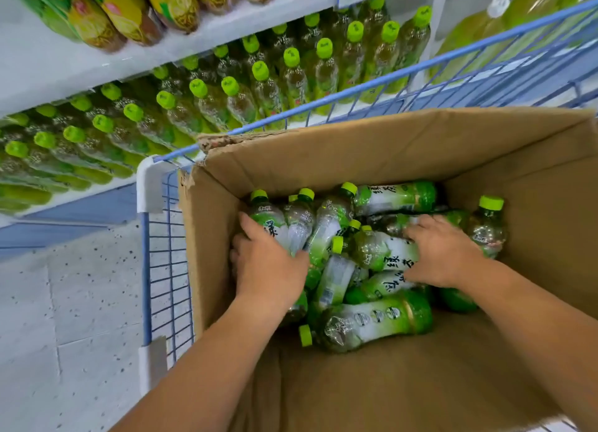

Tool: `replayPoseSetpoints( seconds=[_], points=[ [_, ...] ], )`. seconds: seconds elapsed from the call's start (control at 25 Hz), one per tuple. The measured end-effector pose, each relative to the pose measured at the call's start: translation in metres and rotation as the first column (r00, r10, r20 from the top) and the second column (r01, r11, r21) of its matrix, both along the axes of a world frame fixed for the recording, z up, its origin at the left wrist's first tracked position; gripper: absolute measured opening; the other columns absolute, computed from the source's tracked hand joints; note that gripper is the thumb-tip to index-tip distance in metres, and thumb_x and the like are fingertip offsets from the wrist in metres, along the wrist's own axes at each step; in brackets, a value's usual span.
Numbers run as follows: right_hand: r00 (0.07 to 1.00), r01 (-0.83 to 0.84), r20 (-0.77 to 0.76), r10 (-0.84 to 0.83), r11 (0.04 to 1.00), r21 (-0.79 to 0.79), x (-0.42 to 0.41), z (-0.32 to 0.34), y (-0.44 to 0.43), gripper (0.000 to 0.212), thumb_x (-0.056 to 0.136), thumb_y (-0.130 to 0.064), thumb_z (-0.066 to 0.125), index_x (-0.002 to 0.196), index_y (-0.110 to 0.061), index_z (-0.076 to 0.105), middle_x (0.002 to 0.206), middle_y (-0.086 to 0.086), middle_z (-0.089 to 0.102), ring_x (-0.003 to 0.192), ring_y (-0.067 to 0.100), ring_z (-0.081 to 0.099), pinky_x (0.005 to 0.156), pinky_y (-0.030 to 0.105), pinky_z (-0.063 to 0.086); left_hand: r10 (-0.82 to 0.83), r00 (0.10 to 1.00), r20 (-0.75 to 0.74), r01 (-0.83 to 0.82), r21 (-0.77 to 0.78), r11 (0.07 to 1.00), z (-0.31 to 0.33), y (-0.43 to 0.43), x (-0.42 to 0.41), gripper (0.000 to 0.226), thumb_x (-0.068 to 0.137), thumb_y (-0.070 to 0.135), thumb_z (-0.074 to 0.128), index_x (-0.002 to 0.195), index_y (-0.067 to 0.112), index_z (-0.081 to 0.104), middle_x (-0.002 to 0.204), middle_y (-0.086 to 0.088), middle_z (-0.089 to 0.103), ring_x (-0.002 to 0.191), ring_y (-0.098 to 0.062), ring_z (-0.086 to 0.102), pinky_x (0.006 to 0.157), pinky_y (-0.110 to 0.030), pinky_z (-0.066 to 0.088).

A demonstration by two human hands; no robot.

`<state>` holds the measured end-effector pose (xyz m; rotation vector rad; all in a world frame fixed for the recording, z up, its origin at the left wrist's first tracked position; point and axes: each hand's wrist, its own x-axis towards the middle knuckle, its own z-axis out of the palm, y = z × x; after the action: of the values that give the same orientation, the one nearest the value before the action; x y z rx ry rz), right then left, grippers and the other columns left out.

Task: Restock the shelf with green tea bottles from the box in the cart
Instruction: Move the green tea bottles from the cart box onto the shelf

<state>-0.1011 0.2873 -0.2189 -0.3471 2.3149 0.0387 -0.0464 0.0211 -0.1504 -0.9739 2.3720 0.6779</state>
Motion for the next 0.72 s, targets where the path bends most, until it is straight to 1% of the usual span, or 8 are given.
replayPoseSetpoints(
  seconds=[0.12, 0.2, 0.28, 0.36, 0.44, 0.56, 0.64, 0.72],
  points=[
    [0.921, 0.326, 0.237, -0.309, 0.945, -0.033, 0.021, 0.010, 0.001, 0.106, 0.060, -0.060, 0.073, 0.150, -0.021, 0.033, 0.147, 0.003, 0.045, 0.130, 0.022, 0.048, 0.100, 0.038, 0.047, 0.172, 0.985, -0.011, -0.170, 0.097, 0.981, -0.003, 0.002, -0.009, 0.096, 0.074, 0.040, 0.083, 0.142, 0.003, 0.026, 0.143, -0.019, 0.033, 0.126, -0.037, 0.045, 0.095, -0.033, 0.038],
    [0.826, 0.520, 0.306, -0.474, 0.850, -0.087, 0.032, 0.018, 0.003, 0.086, 0.051, -0.057, 0.071, 0.128, -0.023, 0.052, 0.116, -0.002, 0.065, 0.099, 0.017, 0.064, 0.076, 0.034, 0.054, 0.249, 0.969, 0.008, -0.247, 0.147, 0.958, -0.003, 0.003, -0.010, 0.090, 0.063, 0.038, 0.090, 0.130, 0.005, 0.040, 0.137, -0.016, 0.040, 0.117, -0.032, 0.051, 0.086, -0.025, 0.038],
    [0.658, 0.735, 0.414, -0.629, 0.656, -0.170, 0.038, 0.026, 0.001, 0.066, 0.046, -0.053, 0.070, 0.105, -0.024, 0.062, 0.095, -0.001, 0.071, 0.083, 0.018, 0.069, 0.068, 0.033, 0.055, 0.281, 0.959, 0.043, -0.284, 0.226, 0.932, -0.004, 0.004, -0.009, 0.084, 0.051, 0.038, 0.089, 0.122, 0.008, 0.054, 0.128, -0.012, 0.054, 0.107, -0.028, 0.060, 0.088, -0.029, 0.051],
    [0.489, 0.867, 0.539, -0.686, 0.449, -0.216, 0.044, 0.035, -0.004, 0.057, 0.047, -0.047, 0.071, 0.100, -0.025, 0.067, 0.094, 0.003, 0.074, 0.087, 0.023, 0.071, 0.080, 0.042, 0.059, 0.279, 0.960, 0.028, -0.275, 0.283, 0.919, 0.000, 0.008, -0.005, 0.076, 0.045, 0.037, 0.083, 0.113, 0.013, 0.059, 0.114, -0.010, 0.064, 0.101, -0.028, 0.064, 0.088, -0.042, 0.057],
    [0.409, 0.912, 0.619, -0.670, 0.328, -0.247, 0.048, 0.042, -0.009, 0.055, 0.048, -0.042, 0.072, 0.100, -0.025, 0.069, 0.091, 0.002, 0.077, 0.086, 0.025, 0.074, 0.083, 0.045, 0.059, 0.299, 0.954, -0.021, -0.276, 0.326, 0.904, 0.002, 0.011, 0.000, 0.066, 0.044, 0.034, 0.079, 0.105, 0.022, 0.056, 0.104, -0.005, 0.067, 0.094, -0.026, 0.066, 0.085, -0.047, 0.058],
    [0.379, 0.925, 0.688, -0.619, 0.232, -0.301, 0.051, 0.052, -0.017, 0.048, 0.056, -0.033, 0.072, 0.103, -0.027, 0.070, 0.090, 0.000, 0.078, 0.080, 0.020, 0.076, 0.067, 0.037, 0.061, 0.340, 0.940, -0.038, -0.288, 0.451, 0.845, 0.007, 0.015, 0.007, 0.055, 0.051, 0.032, 0.080, 0.101, 0.034, 0.056, 0.097, 0.002, 0.071, 0.086, -0.021, 0.071, 0.077, -0.047, 0.061],
    [0.368, 0.926, 0.679, -0.635, 0.183, -0.331, 0.052, 0.058, -0.022, 0.043, 0.061, -0.030, 0.071, 0.104, -0.029, 0.069, 0.091, 0.000, 0.078, 0.079, 0.019, 0.075, 0.065, 0.035, 0.061, 0.344, 0.938, -0.038, -0.273, 0.531, 0.802, 0.015, 0.018, 0.009, 0.062, 0.058, 0.031, 0.080, 0.112, 0.037, 0.051, 0.099, 0.003, 0.070, 0.085, -0.018, 0.071, 0.066, -0.039, 0.059],
    [0.351, 0.925, 0.649, -0.675, 0.144, -0.350, 0.054, 0.067, -0.030, 0.041, 0.062, -0.032, 0.070, 0.104, -0.030, 0.067, 0.094, 0.002, 0.077, 0.084, 0.023, 0.074, 0.074, 0.040, 0.061, 0.342, 0.939, -0.045, -0.250, 0.596, 0.763, 0.025, 0.021, 0.009, 0.071, 0.063, 0.029, 0.079, 0.123, 0.036, 0.042, 0.103, 0.002, 0.067, 0.086, -0.016, 0.070, 0.057, -0.029, 0.055]
  ],
)
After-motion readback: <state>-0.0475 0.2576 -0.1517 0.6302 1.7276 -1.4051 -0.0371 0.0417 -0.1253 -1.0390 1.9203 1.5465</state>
